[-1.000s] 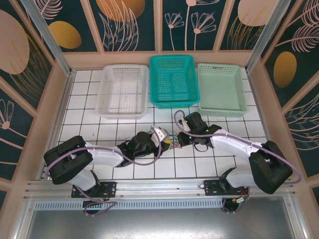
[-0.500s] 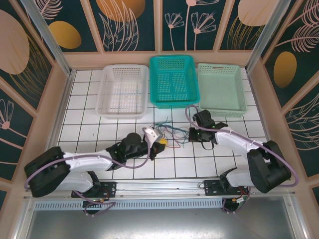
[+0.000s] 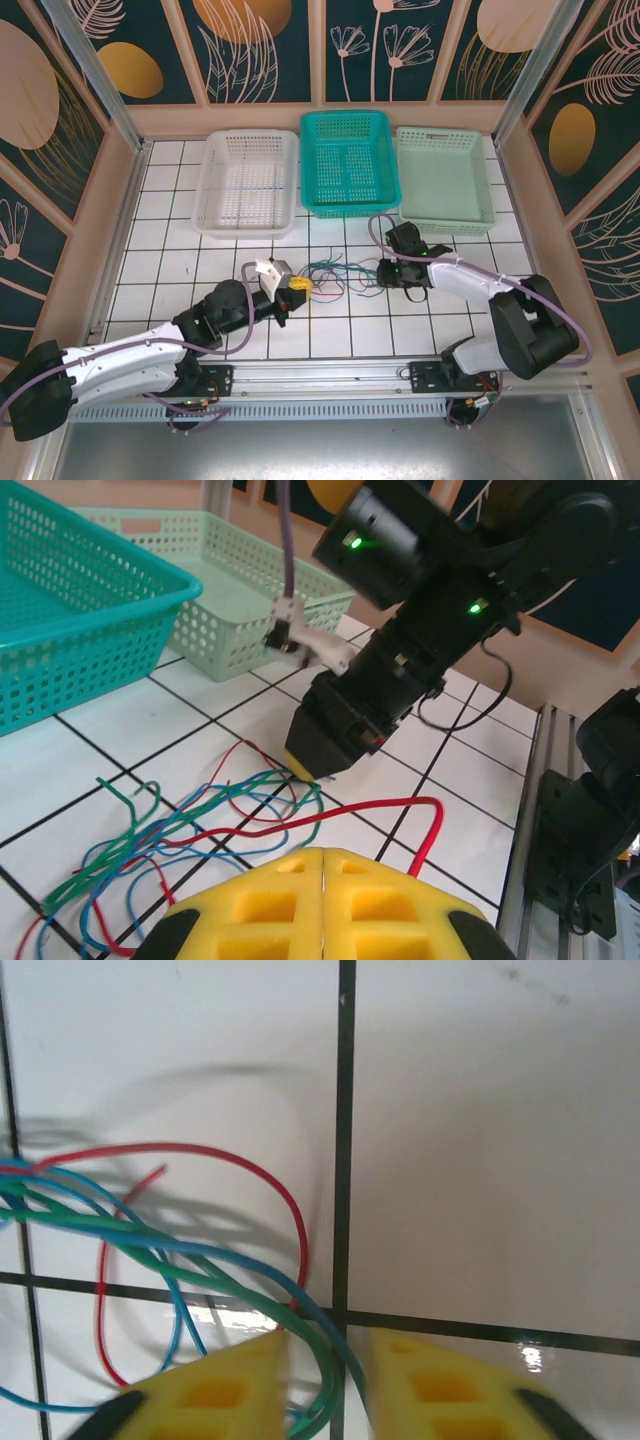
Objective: Untangle the cables
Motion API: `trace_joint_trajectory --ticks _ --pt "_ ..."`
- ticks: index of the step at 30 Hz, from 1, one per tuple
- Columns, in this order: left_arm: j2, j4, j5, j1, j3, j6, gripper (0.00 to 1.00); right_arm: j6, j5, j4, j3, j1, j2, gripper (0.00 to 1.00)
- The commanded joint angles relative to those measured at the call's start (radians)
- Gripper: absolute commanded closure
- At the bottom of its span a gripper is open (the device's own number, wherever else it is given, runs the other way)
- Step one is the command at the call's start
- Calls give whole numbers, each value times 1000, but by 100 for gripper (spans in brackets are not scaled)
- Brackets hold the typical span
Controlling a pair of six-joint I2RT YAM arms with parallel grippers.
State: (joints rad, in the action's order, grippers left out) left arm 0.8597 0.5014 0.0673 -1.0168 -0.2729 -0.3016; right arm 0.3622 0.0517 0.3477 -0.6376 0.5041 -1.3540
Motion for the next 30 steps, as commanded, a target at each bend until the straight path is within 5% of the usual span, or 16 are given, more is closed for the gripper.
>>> trace_joint_trajectory --ticks 1,7,16,30 --pt "-11 -3 -52 -4 -4 -52 100 -19 -44 -1 -3 19 87 56" --pt "15 4 -116 -4 -54 -99 100 -42 -85 -65 64 114 264 39" --pt "67 8 -289 -3 -129 -237 100 -62 -200 -212 175 310 473 35" --pt "101 17 -300 -3 -143 -374 100 -232 -282 -632 195 412 331 17"
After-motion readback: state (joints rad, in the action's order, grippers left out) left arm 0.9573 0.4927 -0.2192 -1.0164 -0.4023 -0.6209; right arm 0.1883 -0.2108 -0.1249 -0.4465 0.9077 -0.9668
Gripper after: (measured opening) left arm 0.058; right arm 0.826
